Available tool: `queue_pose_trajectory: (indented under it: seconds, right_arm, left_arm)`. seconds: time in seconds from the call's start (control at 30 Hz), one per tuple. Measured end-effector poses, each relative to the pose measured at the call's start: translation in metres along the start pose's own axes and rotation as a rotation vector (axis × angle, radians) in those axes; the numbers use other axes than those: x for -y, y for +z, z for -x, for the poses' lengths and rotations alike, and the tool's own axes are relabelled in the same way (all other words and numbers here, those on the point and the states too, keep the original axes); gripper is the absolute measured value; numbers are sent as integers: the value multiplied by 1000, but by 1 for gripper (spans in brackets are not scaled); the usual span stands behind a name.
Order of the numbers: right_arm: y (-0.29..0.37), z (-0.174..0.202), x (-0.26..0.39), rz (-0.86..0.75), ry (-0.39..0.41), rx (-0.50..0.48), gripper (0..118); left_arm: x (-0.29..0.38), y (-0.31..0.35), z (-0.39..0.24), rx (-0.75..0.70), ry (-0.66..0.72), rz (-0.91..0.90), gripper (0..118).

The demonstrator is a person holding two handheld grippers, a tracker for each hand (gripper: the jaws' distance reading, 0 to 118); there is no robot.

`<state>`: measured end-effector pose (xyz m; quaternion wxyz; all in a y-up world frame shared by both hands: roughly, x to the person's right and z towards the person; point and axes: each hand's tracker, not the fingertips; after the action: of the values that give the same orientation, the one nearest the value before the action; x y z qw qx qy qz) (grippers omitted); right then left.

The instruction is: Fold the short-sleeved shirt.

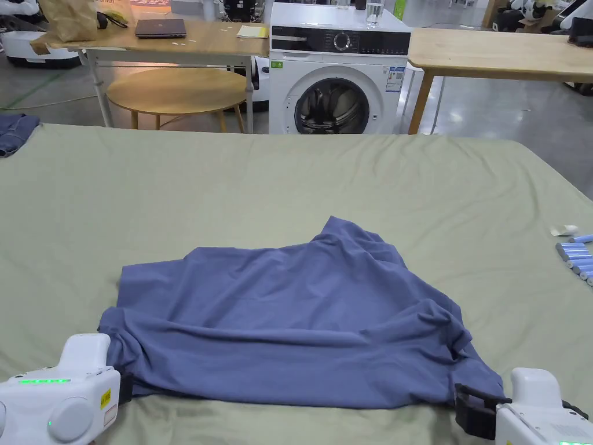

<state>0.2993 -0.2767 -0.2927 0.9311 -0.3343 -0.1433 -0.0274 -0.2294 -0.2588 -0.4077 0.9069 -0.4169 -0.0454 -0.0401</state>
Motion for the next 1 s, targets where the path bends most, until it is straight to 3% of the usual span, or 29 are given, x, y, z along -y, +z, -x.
queue_pose_trajectory:
  seconds: [0.07, 0.1, 0.13, 0.17, 0.2, 0.23, 0.3, 0.47, 0.67, 0.8, 0.97, 1.0]
  right_arm:
    - [-17, -5, -4, 77, -30, -21, 107]
    - [-22, -7, -6, 120, -45, -67, 92]
    - [-24, -8, -8, 129, -51, -98, 60]
    - [-20, -6, -7, 95, -33, -60, 27]
    - [-13, -5, -11, 75, -11, -123, 9]
    - [-8, -3, -13, 85, 1, -149, 6]
    - [8, 0, -18, 65, 20, -114, 6]
    - [72, -8, -35, -10, 0, -157, 6]
    - [139, -12, -32, -24, 80, -188, 6]
    - [140, -12, 1, 43, 91, -178, 6]
    - [107, -5, 49, 164, 26, -159, 6]
    - [105, -5, 50, 152, 21, -157, 6]
  left_arm:
    - [1, -1, -2, 5, -9, -3, 6]
    - [-1, 0, -3, 2, -14, -1, 6]
    - [1, 1, -3, 4, -22, -4, 6]
    - [2, 1, -3, 5, -25, -5, 5]
    - [2, 3, -2, 9, -24, -7, 4]
    - [1, 5, -1, 16, -25, -9, 3]
    - [1, 14, 1, 17, -25, -24, 3]
    - [-1, 61, 15, 97, -2, -90, 3]
    - [21, 125, 39, 120, 12, -126, 3]
    - [66, 132, 50, 128, 74, -72, 3]
    - [109, 105, 57, 141, 146, -22, 3]
    - [109, 106, 57, 138, 157, -25, 8]
